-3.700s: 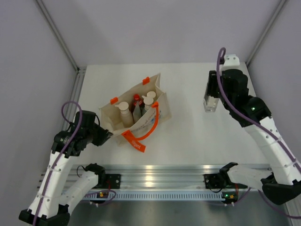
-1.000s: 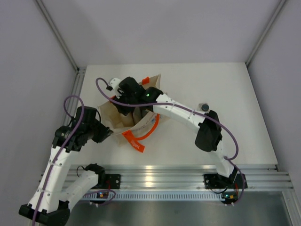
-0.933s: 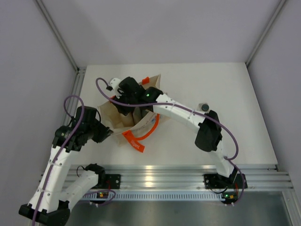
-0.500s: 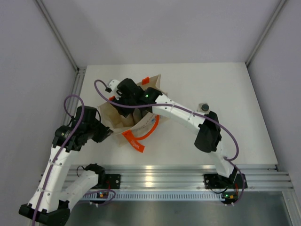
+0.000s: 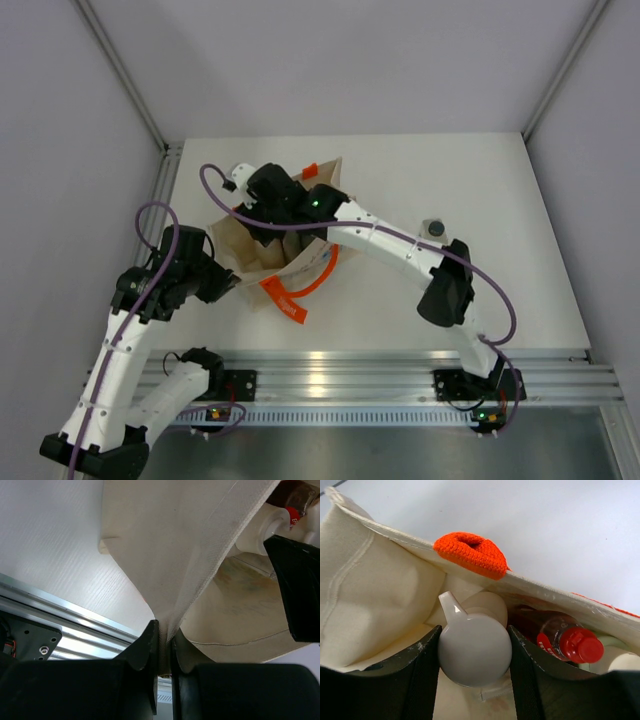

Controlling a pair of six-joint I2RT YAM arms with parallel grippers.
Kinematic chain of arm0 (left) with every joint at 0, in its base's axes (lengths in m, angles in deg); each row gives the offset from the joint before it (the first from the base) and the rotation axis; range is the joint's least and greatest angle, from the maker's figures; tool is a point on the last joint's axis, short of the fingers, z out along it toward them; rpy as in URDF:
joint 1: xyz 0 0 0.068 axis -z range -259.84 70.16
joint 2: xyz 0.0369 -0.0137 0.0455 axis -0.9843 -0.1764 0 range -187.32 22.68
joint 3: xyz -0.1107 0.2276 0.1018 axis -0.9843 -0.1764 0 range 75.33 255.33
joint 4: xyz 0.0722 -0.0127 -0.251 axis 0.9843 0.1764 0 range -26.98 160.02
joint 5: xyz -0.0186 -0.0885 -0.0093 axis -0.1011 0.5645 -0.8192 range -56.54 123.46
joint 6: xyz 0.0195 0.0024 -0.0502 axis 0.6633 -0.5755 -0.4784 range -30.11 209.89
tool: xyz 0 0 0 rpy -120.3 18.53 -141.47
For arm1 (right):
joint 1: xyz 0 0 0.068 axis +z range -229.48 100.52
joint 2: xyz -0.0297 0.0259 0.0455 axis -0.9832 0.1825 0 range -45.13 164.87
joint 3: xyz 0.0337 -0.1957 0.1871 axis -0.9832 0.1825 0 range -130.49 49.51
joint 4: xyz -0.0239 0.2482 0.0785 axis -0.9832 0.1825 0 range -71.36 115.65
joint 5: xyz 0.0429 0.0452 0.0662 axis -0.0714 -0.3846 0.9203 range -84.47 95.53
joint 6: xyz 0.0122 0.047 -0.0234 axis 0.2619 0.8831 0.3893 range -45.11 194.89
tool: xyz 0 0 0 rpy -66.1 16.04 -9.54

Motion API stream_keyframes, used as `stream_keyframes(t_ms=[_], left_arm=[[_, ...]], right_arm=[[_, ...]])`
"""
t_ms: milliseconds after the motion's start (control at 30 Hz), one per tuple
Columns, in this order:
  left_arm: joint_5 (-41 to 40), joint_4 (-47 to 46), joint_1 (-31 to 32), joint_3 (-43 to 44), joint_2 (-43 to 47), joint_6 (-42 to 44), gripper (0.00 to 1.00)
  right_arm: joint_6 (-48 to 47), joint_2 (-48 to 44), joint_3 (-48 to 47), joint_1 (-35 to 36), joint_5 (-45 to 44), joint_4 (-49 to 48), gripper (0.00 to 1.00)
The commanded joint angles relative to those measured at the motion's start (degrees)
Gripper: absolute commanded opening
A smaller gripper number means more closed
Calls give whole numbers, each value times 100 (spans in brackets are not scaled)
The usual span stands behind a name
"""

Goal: Take the personal care products out of the canvas bag

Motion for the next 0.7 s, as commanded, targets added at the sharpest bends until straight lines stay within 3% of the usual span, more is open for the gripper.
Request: stream_keyframes(t_ms=[0, 667], left_arm=[[-285, -252, -51, 159, 71, -86, 0], [-223, -270, -51, 19, 80, -209, 0]], right_arm=[[82, -1022, -639, 209, -216, -464, 0], [468, -2348, -1193, 341, -734, -236, 0]])
